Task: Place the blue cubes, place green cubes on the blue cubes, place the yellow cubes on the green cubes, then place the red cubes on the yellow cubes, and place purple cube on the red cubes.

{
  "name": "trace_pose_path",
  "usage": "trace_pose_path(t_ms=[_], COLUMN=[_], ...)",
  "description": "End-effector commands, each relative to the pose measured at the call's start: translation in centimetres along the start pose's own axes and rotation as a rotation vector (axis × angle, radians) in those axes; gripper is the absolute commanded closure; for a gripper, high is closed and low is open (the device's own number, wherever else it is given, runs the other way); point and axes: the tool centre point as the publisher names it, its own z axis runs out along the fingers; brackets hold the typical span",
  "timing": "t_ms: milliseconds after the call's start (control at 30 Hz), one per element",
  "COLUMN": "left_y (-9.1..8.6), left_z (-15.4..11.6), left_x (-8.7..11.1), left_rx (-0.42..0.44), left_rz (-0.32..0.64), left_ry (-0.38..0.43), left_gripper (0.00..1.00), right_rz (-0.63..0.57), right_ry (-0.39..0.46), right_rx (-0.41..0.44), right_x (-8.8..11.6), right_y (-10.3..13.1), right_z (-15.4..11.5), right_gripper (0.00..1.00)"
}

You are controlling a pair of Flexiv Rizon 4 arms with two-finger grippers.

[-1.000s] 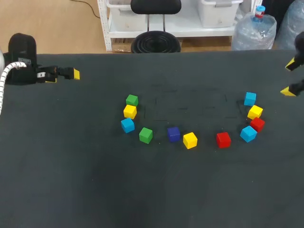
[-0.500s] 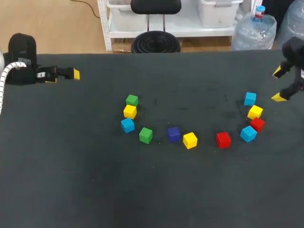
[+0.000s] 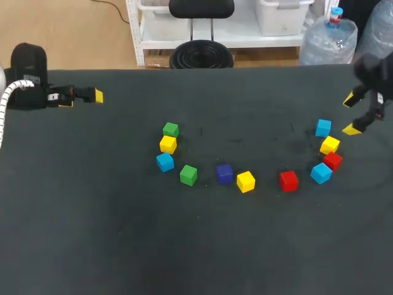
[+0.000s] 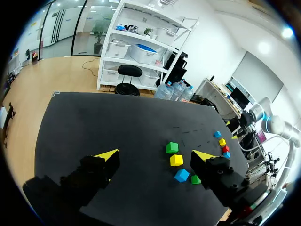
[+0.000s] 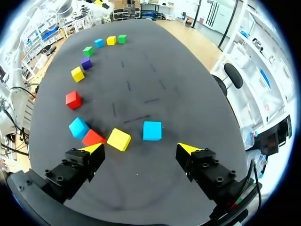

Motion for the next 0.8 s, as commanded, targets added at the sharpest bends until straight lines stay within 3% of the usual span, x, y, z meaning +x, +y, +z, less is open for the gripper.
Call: trace_pose_path(t_ms=[33, 100, 167, 233, 300, 333, 400, 600, 800], left_y=[-0.2, -0.2, -0.2, -0.2, -0.2, -0.2, -0.2, -0.2, -0.2], left_z=[0.0, 0.0, 0.0, 0.0, 0.0, 0.0, 0.0, 0.0, 0.0], left_x=[-0.1, -0.1, -0.1, -0.1, -0.1, -0.1, -0.1, -0.1, -0.1], left_rx=[-0.010, -0.010, -0.010, -0.010, -0.010, -0.010, -0.010, -0.010, -0.010], left_rz=[-0.002, -0.002, -0.002, -0.002, -0.002, -0.002, -0.002, -0.002, -0.002], left_ry=[0.008, 0.008, 0.008, 0.008, 0.008, 0.008, 0.008, 0.008, 0.008], left_gripper=[0.00, 0.00, 0.00, 0.00, 0.00, 0.00, 0.00, 0.00, 0.00], right_rz=[-0.004, -0.006, -0.004, -0.003, -0.003, -0.002, -0.001, -0.002, -0.001], right_ry=[-0.002, -0.001, -0.002, -0.001, 0.000, 0.000, -0.002, -0.004, -0.001], right_rx=[-0.012, -0.012, -0.014, -0.015, -0.016, -0.016, -0.015, -0.017, -0.028], right_x=[-0.1, -0.2, -0.2, -0.1, -0.1, -0.2, -0.3, -0.5, -0.4], right_y=[-0.7, -0.8, -0.9, -1.0, -1.2, -1.3, -1.5, -1.8, -1.9], right_z=[1.3, 1.7, 2.0, 2.4, 2.8, 2.9, 3.1, 3.8, 4.7], right_gripper=[0.00, 0.04, 0.21, 0.19, 0.32, 0.34, 0.27, 0.19, 0.23])
